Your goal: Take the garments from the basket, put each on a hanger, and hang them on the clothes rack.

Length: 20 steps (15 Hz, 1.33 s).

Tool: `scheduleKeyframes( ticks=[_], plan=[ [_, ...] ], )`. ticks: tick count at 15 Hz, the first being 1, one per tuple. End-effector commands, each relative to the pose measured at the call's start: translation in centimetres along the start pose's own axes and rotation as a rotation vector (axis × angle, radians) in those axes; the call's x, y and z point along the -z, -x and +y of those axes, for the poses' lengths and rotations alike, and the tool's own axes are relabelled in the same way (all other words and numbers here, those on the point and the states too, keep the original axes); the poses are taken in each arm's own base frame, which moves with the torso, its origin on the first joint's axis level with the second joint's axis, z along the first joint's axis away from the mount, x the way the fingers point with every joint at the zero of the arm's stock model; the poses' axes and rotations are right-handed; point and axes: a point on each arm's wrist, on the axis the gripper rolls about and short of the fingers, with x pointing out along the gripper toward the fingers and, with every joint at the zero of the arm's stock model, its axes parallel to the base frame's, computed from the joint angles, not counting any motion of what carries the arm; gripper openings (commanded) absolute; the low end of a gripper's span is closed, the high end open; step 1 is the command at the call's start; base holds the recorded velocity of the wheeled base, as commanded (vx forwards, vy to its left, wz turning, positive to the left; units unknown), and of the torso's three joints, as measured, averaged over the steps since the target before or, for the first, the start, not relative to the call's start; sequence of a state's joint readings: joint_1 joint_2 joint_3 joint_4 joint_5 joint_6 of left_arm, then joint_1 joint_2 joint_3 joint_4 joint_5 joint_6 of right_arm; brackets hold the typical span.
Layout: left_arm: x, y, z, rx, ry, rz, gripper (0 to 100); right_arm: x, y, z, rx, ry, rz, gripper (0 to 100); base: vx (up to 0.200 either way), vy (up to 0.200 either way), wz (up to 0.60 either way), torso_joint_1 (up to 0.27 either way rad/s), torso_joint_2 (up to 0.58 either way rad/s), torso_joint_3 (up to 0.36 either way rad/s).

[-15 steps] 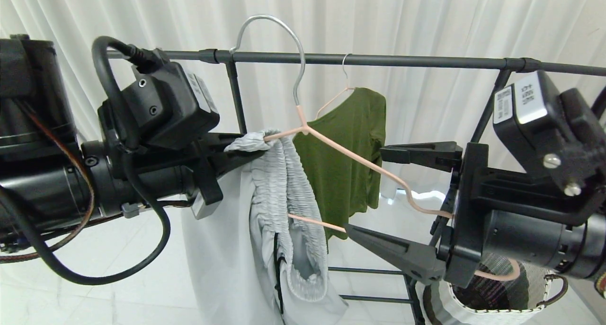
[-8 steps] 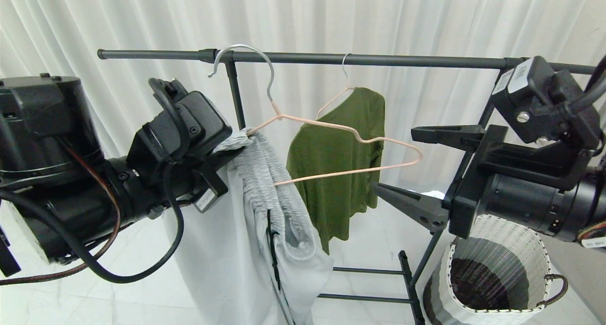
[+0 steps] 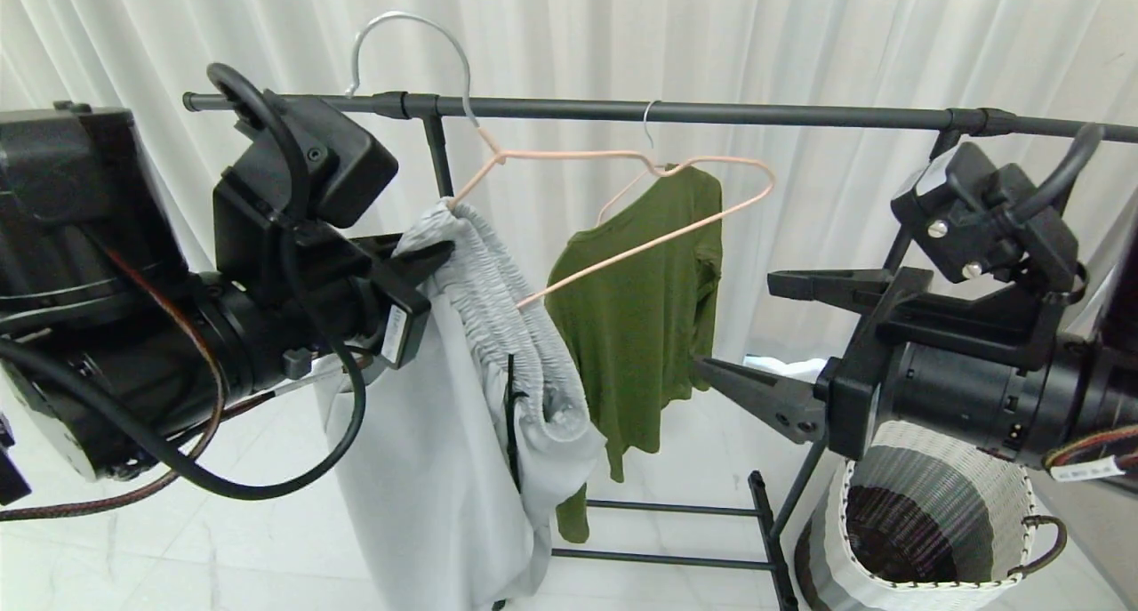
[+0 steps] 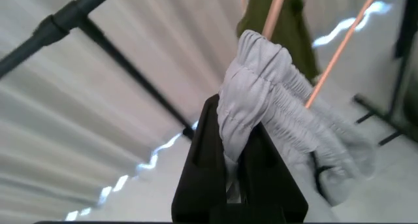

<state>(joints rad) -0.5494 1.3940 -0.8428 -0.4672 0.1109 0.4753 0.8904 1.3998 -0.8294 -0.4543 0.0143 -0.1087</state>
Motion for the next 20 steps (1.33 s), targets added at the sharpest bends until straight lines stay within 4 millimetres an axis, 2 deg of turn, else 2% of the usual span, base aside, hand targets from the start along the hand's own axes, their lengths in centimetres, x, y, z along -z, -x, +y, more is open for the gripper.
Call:
scheduleKeyframes(
  ticks=[1,3,5,8,13,20],
  plan=[
    [-1.5,0.2,-0.3,0.018,0.039,-0.055,0,1.6,-0.6,1.0,-0.035,-0.037,0.062,100,0.000,0.000,0.00,0.000,0.00,0.000],
    [-2.3,0.5,-0.4,0.055,0.041,-0.102,0,2.6,-1.9,1.7,-0.039,-0.080,0.106,100,0.000,0.000,0.00,0.000,0.00,0.000],
    [-2.7,1.0,-0.6,0.114,0.032,-0.147,0,3.7,-4.4,2.4,-0.015,-0.110,0.099,100,0.000,0.000,0.00,0.000,0.00,0.000],
    [-3.3,1.4,-0.5,0.126,0.033,-0.177,0,5.1,-7.2,2.4,0.069,-0.150,0.093,100,0.000,0.000,0.00,0.000,0.00,0.000],
    [-3.7,1.6,-0.6,0.138,0.032,-0.198,0,5.8,-8.2,1.9,0.140,-0.162,0.114,100,0.000,0.000,0.00,0.000,0.00,0.000],
    [-3.4,1.2,0.0,0.101,-0.017,-0.183,0,7.0,-7.5,1.6,0.238,-0.186,0.152,100,0.000,0.000,0.00,0.000,0.00,0.000]
  ],
)
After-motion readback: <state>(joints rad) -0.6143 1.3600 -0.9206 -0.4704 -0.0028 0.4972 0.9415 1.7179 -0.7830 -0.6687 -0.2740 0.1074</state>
